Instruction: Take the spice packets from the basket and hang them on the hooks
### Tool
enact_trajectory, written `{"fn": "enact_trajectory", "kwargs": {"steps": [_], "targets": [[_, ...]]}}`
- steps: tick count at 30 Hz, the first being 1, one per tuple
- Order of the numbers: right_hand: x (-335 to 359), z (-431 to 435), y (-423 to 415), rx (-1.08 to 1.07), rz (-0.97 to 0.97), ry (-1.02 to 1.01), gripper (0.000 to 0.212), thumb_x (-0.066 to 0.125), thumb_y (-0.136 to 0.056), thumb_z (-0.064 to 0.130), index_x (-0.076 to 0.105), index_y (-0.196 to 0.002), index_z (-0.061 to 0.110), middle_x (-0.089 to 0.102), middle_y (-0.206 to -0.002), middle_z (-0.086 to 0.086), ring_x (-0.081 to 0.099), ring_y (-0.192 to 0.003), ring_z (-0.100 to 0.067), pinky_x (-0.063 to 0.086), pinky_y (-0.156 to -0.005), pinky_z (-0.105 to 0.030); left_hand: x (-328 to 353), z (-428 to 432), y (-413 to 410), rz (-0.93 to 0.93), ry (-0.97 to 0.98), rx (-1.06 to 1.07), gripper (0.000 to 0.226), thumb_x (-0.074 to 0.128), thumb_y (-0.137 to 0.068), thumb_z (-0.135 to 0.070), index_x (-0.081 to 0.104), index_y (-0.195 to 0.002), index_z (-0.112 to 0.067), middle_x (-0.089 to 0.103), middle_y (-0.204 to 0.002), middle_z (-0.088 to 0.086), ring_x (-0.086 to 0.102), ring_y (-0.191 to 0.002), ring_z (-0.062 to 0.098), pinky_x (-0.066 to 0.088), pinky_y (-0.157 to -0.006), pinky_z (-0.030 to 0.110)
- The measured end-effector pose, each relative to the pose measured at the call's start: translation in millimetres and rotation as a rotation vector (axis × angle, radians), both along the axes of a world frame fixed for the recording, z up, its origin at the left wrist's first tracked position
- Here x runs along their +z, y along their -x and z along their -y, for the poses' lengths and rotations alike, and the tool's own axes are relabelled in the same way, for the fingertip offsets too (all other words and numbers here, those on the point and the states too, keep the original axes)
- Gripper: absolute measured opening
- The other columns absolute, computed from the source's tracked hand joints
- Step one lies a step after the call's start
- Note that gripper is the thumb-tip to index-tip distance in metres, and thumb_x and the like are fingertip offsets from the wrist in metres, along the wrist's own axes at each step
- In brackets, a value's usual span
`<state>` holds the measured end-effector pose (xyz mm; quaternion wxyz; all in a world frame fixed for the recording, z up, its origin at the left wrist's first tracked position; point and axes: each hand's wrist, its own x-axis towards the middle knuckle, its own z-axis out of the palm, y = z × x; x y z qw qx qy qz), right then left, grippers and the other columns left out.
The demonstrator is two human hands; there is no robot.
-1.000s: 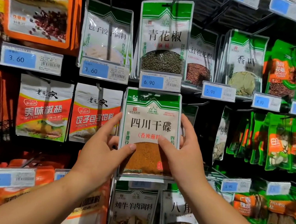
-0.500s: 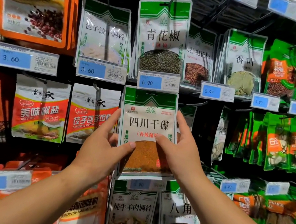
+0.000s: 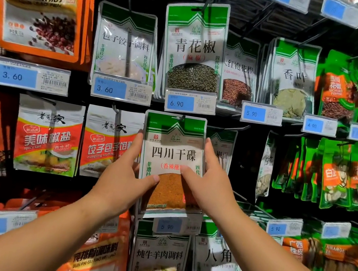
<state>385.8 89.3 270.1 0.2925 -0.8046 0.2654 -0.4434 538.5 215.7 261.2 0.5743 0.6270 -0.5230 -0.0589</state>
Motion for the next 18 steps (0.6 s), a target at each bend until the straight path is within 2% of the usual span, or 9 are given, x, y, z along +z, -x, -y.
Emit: {"fn": "enact_trajectory", "kwargs": {"steps": [1,2,4,6,9,11,13,15,18], "targets": [[0,-1,-1,-0.028,-0.026,0.035,0.091,0.064,-0.099,0.036,0.000,-0.164,0.036,0.053,-0.148,0.007,0.064,-0.112,-0.018,0.057,-0.088,-0.030,0,2,-2,0.019,-0.012,0.022,0.104,0.075,-0.092,-0.013,0.004,-0.162,-0.043,0.057,-0.147,-0.015,0.058,-0.127,0.003,0.043,-0.115,0.035],[-1,0,-4,-0.044,-0.052,0.057,0.091,0.063,-0.100,0.037,-0.002,-0.164,0.035,0.055,-0.148,0.004,0.064,-0.109,-0.017,0.055,-0.087,-0.034,0,5,-5,0.031,-0.027,0.048,0.103,0.076,-0.092,-0.015,0.005,-0.163,-0.040,0.057,-0.147,-0.013,0.059,-0.126,0.004,0.044,-0.114,0.035],[-2,6,-10,-0.054,-0.084,0.079,0.090,0.061,-0.100,0.041,-0.003,-0.163,0.035,0.053,-0.150,0.004,0.056,-0.101,-0.011,0.049,-0.083,-0.028,0,10,-12,0.052,-0.058,0.090,0.098,0.076,-0.092,-0.018,0.010,-0.163,-0.035,0.061,-0.142,-0.009,0.064,-0.121,0.008,0.049,-0.110,0.038],[-4,13,-16,-0.065,-0.117,0.091,0.091,0.060,-0.100,0.045,-0.004,-0.163,0.035,0.055,-0.148,0.002,0.059,-0.102,-0.015,0.052,-0.086,-0.030,-1,15,-18,0.095,-0.083,0.118,0.085,0.076,-0.092,-0.023,0.024,-0.159,-0.034,0.070,-0.126,-0.009,0.069,-0.108,0.006,0.057,-0.095,0.031],[-8,25,-25,-0.074,-0.142,0.071,0.078,0.061,-0.099,0.048,0.019,-0.160,0.024,0.061,-0.139,-0.002,0.062,-0.116,-0.021,0.054,-0.091,-0.035,1,22,-24,0.163,-0.112,0.182,0.063,0.075,-0.092,-0.026,0.042,-0.144,-0.032,0.069,-0.105,-0.020,0.068,-0.099,0.004,0.050,-0.073,0.014],[-8,33,-31,-0.101,-0.168,0.060,0.065,0.061,-0.098,0.048,0.034,-0.150,0.020,0.065,-0.120,-0.001,0.064,-0.102,-0.020,0.051,-0.072,-0.028,3,28,-27,0.199,-0.126,0.204,0.082,0.074,-0.093,-0.027,0.026,-0.157,-0.037,0.067,-0.116,-0.019,0.066,-0.111,0.012,0.055,-0.089,0.025],[-8,38,-36,-0.119,-0.191,0.062,0.079,0.061,-0.098,0.046,0.018,-0.161,0.024,0.064,-0.107,0.001,0.063,-0.084,-0.017,0.045,-0.059,-0.024,4,34,-30,0.245,-0.145,0.224,0.100,0.074,-0.093,-0.027,0.003,-0.162,-0.044,0.066,-0.129,-0.011,0.063,-0.121,0.018,0.052,-0.103,0.034],[-7,45,-40,-0.128,-0.210,0.061,0.088,0.061,-0.098,0.039,0.006,-0.164,0.023,0.065,-0.099,0.002,0.062,-0.075,-0.014,0.048,-0.056,-0.025,5,41,-33,0.278,-0.178,0.249,0.105,0.072,-0.095,-0.028,-0.009,-0.160,-0.044,0.068,-0.131,-0.006,0.065,-0.120,0.021,0.052,-0.100,0.034],[-6,53,-45,-0.146,-0.247,0.100,0.098,0.061,-0.099,0.033,-0.014,-0.162,0.027,0.062,-0.080,0.005,0.056,-0.061,-0.009,0.037,-0.044,-0.019,4,51,-39,0.303,-0.232,0.275,0.106,0.068,-0.098,-0.030,-0.019,-0.158,-0.042,0.074,-0.122,0.000,0.069,-0.110,0.024,0.054,-0.093,0.034]]}}
